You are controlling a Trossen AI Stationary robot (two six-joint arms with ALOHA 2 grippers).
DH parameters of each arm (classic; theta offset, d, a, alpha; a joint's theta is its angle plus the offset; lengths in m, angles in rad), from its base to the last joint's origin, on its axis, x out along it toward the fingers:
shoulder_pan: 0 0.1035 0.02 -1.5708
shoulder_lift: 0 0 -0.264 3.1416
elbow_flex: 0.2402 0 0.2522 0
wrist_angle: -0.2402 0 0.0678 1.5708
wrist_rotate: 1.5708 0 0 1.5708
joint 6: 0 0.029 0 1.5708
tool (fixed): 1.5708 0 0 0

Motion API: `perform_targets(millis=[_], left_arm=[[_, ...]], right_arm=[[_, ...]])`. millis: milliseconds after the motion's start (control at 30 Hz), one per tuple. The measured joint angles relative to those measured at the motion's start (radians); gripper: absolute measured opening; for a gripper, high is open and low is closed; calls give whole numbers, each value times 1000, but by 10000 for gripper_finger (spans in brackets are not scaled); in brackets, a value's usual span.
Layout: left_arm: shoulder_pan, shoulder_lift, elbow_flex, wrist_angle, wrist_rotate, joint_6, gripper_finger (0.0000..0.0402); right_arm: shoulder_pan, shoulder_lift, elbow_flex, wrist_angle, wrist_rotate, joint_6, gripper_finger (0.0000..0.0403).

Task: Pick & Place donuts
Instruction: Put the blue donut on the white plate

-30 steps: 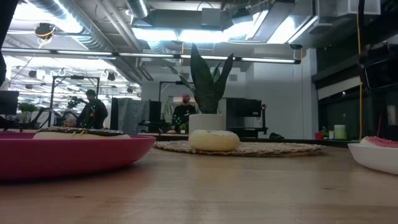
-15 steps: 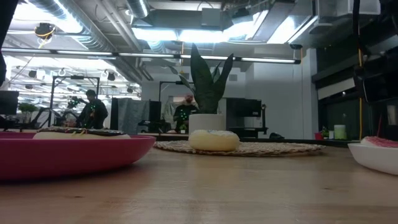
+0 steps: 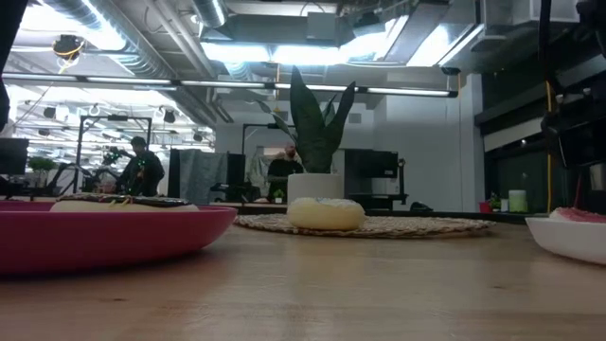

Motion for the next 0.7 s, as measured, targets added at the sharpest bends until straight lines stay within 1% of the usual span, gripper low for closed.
perform_targets(millis=[167, 400, 533, 700], left_arm=[[0, 0, 0, 0, 0, 0, 165], [0, 0, 0, 0, 0, 0, 166], [0, 0, 0, 0, 0, 0, 164], [0, 0, 0, 0, 0, 0, 166]], right_arm=[[0, -10, 0, -18, 0, -1, 137], [0, -46, -1, -61, -1, 1, 139], [0, -98, -2, -101, -3, 25, 139], [0, -184, -2, -202, -4, 54, 140]])
